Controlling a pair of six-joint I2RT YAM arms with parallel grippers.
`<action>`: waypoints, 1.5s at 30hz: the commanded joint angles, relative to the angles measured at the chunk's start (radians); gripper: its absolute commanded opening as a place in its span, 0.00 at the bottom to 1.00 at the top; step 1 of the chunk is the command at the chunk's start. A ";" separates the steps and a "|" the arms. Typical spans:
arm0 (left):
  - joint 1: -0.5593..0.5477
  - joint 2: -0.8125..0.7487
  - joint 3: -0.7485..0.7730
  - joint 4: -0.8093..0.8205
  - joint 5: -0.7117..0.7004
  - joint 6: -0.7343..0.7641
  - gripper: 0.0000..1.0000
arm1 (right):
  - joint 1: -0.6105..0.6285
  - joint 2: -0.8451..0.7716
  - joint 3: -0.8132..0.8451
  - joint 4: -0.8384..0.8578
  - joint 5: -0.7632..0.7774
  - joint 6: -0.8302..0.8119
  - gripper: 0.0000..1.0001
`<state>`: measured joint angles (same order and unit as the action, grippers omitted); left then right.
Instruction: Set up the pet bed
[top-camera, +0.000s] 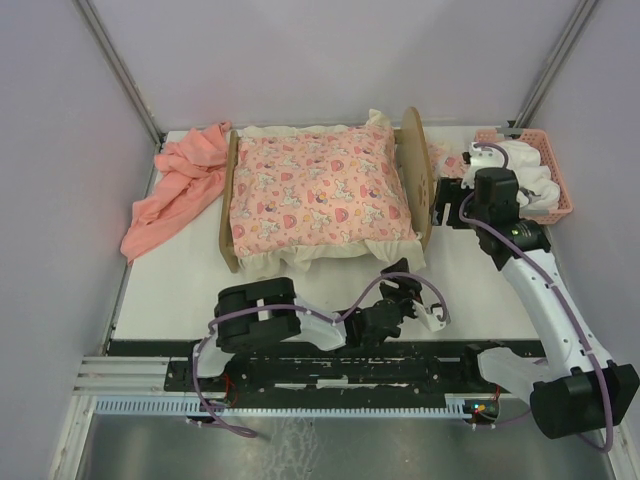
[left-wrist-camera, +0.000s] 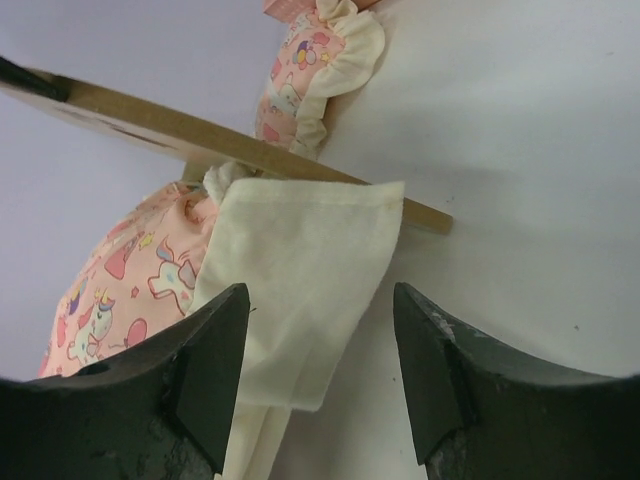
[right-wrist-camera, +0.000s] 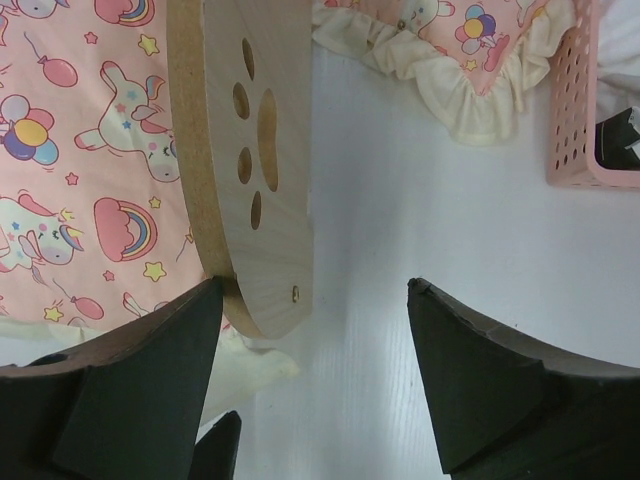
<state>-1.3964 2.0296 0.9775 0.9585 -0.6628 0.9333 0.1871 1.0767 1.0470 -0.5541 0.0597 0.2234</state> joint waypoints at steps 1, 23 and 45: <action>0.011 0.064 0.076 0.120 -0.034 0.154 0.67 | -0.037 -0.009 0.021 0.035 -0.026 -0.004 0.83; 0.192 -0.314 -0.059 -0.066 0.153 -0.524 0.03 | -0.060 -0.200 -0.124 0.044 -0.242 -0.317 0.76; 0.317 -0.406 -0.139 -0.110 0.270 -0.837 0.03 | 0.018 -0.295 -0.348 0.211 -0.640 -0.804 0.54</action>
<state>-1.1019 1.6852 0.8539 0.8127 -0.4099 0.1917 0.1905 0.7994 0.7139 -0.4347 -0.5465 -0.4702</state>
